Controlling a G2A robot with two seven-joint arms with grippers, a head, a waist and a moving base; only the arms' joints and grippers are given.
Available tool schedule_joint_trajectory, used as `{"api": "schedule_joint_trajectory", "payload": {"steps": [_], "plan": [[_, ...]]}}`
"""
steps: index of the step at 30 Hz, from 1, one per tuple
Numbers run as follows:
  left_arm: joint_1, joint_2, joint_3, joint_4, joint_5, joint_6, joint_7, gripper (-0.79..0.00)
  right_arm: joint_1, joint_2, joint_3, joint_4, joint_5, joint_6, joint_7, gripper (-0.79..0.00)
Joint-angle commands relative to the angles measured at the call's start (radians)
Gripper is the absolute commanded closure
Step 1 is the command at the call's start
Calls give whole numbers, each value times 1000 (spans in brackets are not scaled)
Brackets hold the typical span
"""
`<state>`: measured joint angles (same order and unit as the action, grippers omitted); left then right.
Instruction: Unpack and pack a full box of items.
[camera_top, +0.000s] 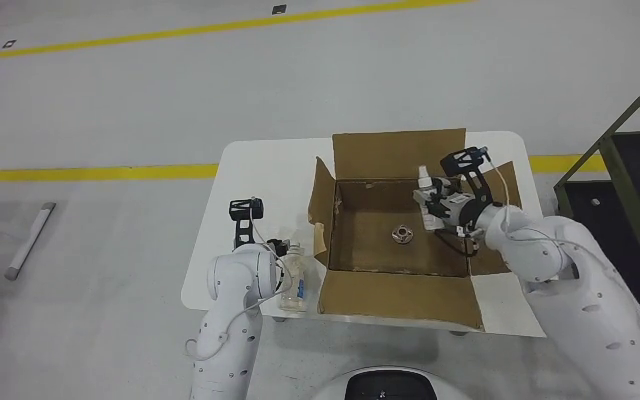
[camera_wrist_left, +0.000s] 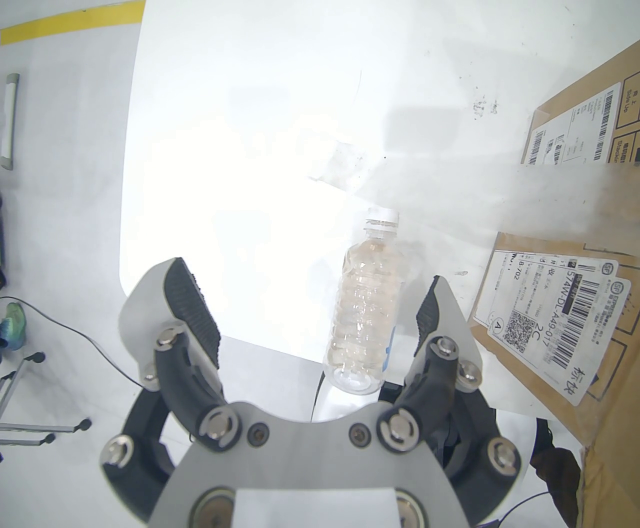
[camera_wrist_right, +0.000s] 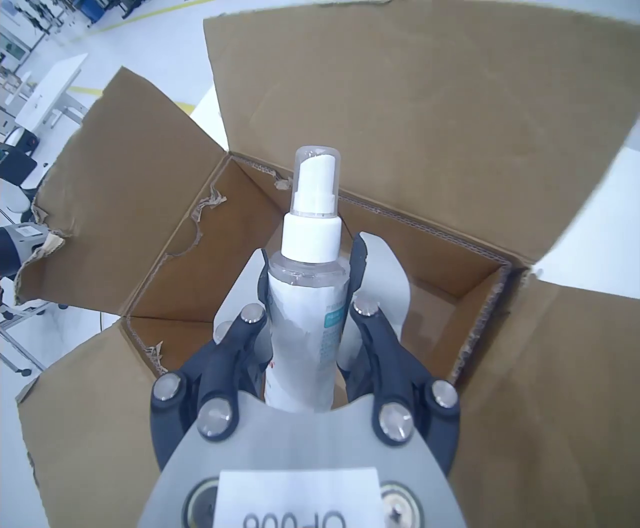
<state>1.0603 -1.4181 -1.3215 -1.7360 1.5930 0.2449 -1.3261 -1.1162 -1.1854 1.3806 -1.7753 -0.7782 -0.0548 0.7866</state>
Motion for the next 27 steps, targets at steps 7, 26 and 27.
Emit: {"api": "schedule_joint_trajectory", "payload": {"steps": [7, 26, 27], "plan": [[0, 0, 0, 0, 0, 0, 0, -785, 1, 0, 0, 1, 1, 0, 1, 0], [0, 0, 0, 0, 0, 0, 0, -785, 29, 8, 49, -46, -96, 13, -64, 0], [0, 0, 0, 0, 0, 0, 0, -785, 34, 10, 66, -59, -112, 20, -68, 0]]}}
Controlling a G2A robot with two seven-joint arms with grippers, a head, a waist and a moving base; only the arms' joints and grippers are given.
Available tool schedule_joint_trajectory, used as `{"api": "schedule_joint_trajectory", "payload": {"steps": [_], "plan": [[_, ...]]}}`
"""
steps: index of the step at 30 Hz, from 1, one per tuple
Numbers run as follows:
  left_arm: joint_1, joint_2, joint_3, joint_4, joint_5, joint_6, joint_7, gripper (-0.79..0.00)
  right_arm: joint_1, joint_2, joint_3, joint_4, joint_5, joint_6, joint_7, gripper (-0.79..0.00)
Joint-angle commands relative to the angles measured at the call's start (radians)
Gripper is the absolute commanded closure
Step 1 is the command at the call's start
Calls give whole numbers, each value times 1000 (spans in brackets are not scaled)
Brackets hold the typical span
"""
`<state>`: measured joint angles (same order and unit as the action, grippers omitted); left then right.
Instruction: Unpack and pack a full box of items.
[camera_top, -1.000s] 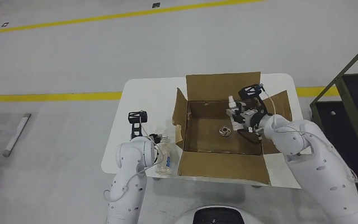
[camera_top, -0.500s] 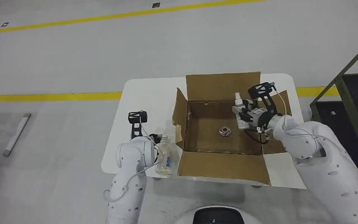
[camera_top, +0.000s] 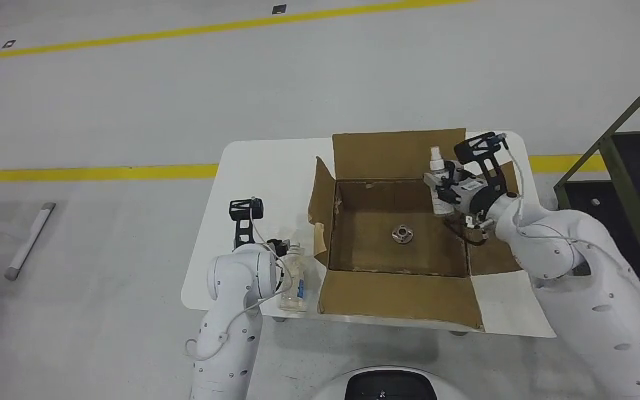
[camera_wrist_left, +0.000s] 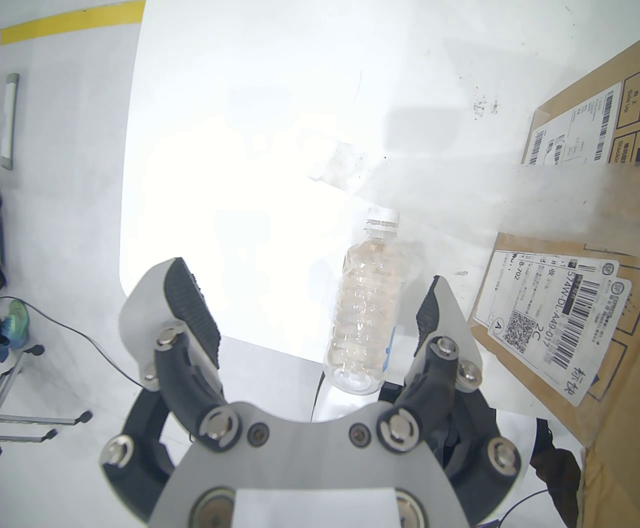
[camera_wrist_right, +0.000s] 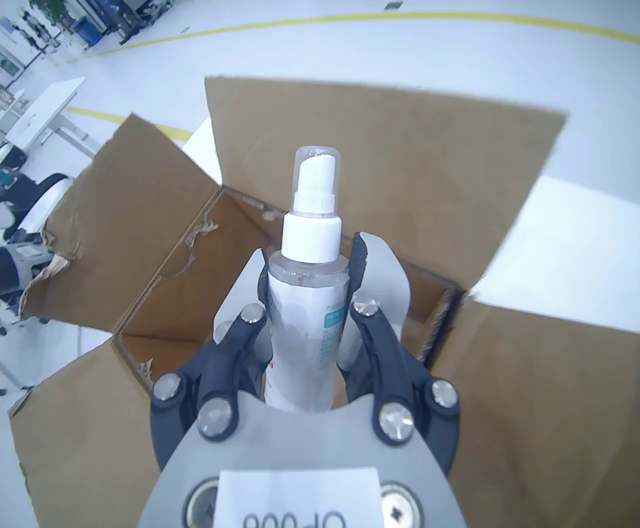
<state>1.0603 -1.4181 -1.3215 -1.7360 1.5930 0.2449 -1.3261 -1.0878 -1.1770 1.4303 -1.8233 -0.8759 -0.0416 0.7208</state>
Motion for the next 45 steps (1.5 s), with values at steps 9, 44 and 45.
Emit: {"api": "schedule_joint_trajectory", "payload": {"steps": [9, 44, 45], "plan": [[0, 0, 0, 0, 0, 0, 0, -785, -31, 43, 290, -124, -211, 4, 145, 0], [0, 0, 0, 0, 0, 0, 0, -785, -450, 21, 206, 39, -229, 82, 184, -305], [0, 0, 0, 0, 0, 0, 0, -785, -445, 20, 203, 45, -228, 83, 184, -363]]}}
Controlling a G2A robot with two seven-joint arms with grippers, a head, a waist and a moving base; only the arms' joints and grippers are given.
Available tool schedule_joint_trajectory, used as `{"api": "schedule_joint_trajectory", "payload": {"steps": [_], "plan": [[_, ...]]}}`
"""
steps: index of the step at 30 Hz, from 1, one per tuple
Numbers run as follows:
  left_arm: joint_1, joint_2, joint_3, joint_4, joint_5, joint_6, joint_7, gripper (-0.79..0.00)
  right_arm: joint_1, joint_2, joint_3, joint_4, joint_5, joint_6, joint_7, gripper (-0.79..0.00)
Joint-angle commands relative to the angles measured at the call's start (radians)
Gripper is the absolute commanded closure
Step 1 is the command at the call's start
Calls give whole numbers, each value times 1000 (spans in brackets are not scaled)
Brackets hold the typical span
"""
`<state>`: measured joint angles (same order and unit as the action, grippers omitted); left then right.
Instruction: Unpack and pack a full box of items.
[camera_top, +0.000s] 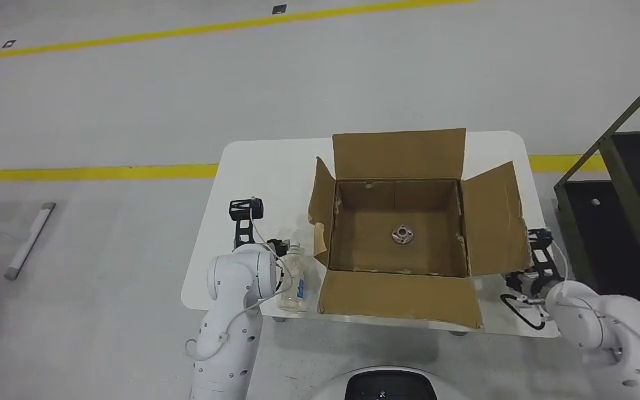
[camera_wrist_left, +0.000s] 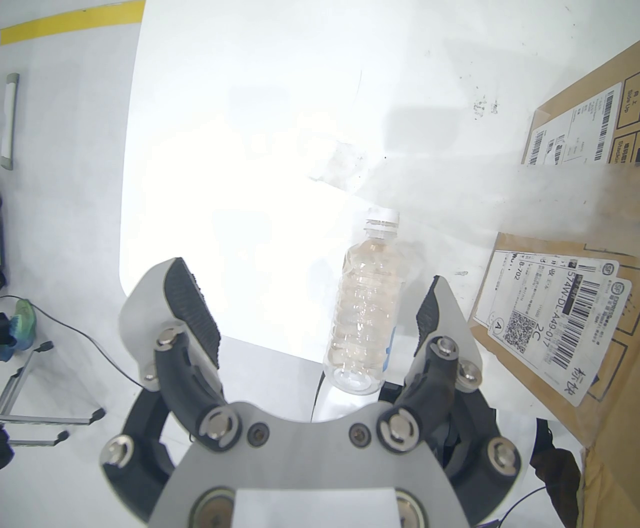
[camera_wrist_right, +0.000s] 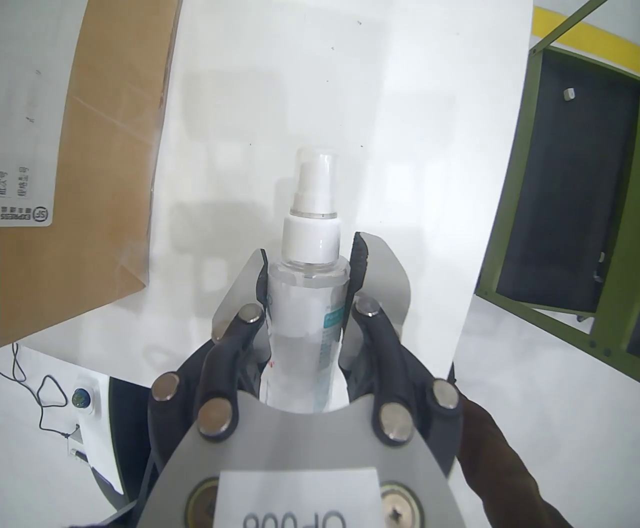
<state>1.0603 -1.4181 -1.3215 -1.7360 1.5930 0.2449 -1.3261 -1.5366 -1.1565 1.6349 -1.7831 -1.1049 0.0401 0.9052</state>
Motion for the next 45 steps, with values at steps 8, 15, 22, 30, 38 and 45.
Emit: {"api": "schedule_joint_trajectory", "payload": {"steps": [8, 15, 22, 30, 38, 45], "plan": [[0, 0, 0, 0, 0, 0, 0, -785, 30, 2, -9, 24, 0, -11, 8, -548], [0, 0, 0, 0, 0, 0, 0, -785, 63, 10, 154, -126, 29, 88, -48, -249], [0, 0, 0, 0, 0, 0, 0, -785, 188, 24, 265, -320, 75, 50, -97, 0], [0, 0, 0, 0, 0, 0, 0, -785, 386, 26, -32, -327, 123, -90, -36, 0], [0, 0, 0, 0, 0, 0, 0, -785, 500, -4, -435, -87, -39, -66, 54, 0], [0, 0, 0, 0, 0, 0, 0, -785, 558, -38, -602, 150, -95, 13, 77, 0]]}}
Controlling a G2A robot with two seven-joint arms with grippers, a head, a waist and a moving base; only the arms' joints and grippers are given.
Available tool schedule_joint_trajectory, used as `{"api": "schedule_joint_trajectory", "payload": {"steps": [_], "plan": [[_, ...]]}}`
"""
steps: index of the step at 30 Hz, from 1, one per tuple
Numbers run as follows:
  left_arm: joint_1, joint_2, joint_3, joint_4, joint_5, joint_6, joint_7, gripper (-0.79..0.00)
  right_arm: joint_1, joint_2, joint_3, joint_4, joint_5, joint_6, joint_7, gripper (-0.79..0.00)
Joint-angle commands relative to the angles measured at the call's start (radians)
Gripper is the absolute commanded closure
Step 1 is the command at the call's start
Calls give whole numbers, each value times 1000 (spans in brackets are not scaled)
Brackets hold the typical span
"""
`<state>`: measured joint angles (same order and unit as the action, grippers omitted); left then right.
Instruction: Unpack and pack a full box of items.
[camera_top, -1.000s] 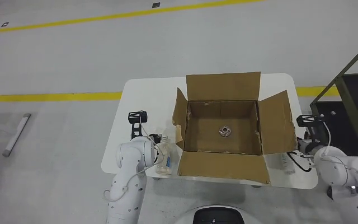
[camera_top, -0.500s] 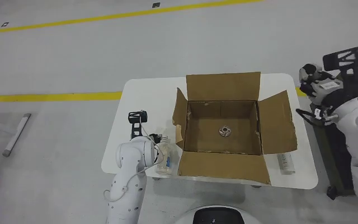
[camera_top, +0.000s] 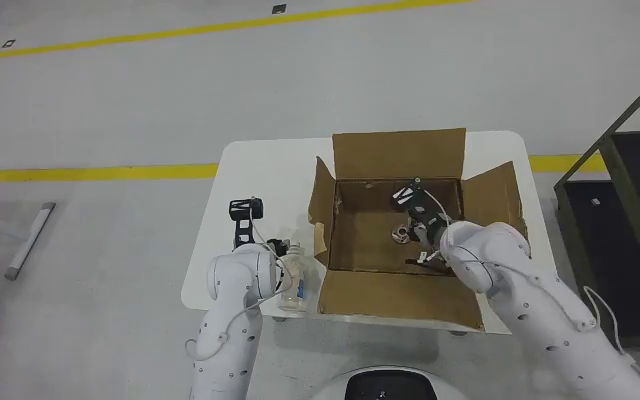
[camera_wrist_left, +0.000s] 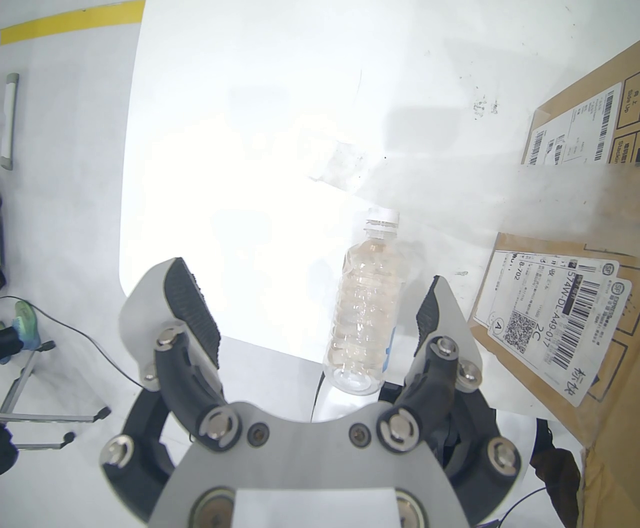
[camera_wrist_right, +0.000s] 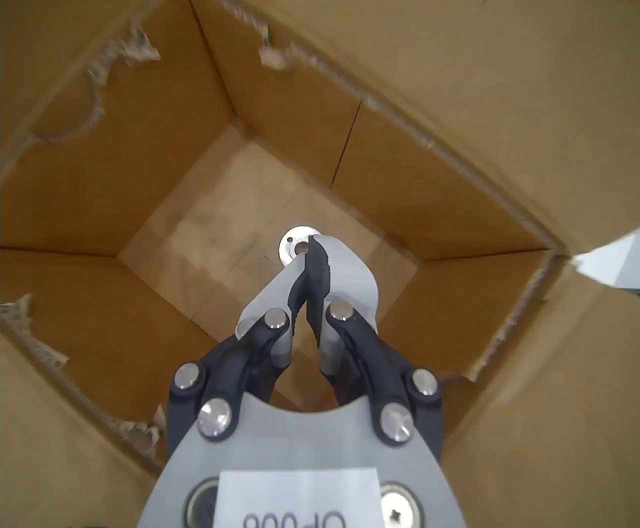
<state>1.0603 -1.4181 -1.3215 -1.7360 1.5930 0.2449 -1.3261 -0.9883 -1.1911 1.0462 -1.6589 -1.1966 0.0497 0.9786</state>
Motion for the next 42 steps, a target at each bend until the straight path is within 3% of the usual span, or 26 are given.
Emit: {"api": "schedule_joint_trajectory", "payload": {"steps": [1, 4, 17, 22, 23, 24, 27, 28, 42], "plan": [[0, 0, 0, 0, 0, 0, 0, -785, 20, -8, -24, 52, -1, 10, 5, 0], [0, 0, 0, 0, 0, 0, 0, -785, 46, -16, -46, 109, -1, 6, 1, 0], [0, 0, 0, 0, 0, 0, 0, -785, 35, -16, -47, 124, -22, 16, -18, 0], [0, 0, 0, 0, 0, 0, 0, -785, 78, -38, -116, 163, -74, 43, -9, 0], [0, 0, 0, 0, 0, 0, 0, -785, 92, -46, -136, 170, -73, 52, -6, -18], [0, 0, 0, 0, 0, 0, 0, -785, 105, -53, -154, 181, -65, 55, -7, -123], [0, 0, 0, 0, 0, 0, 0, -785, 156, -77, -207, 239, -75, 65, 10, -329], [0, 0, 0, 0, 0, 0, 0, -785, 171, -84, -219, 262, -69, 70, 9, -351], [0, 0, 0, 0, 0, 0, 0, -785, 293, -162, -298, 515, -30, 105, -1, -388]]}}
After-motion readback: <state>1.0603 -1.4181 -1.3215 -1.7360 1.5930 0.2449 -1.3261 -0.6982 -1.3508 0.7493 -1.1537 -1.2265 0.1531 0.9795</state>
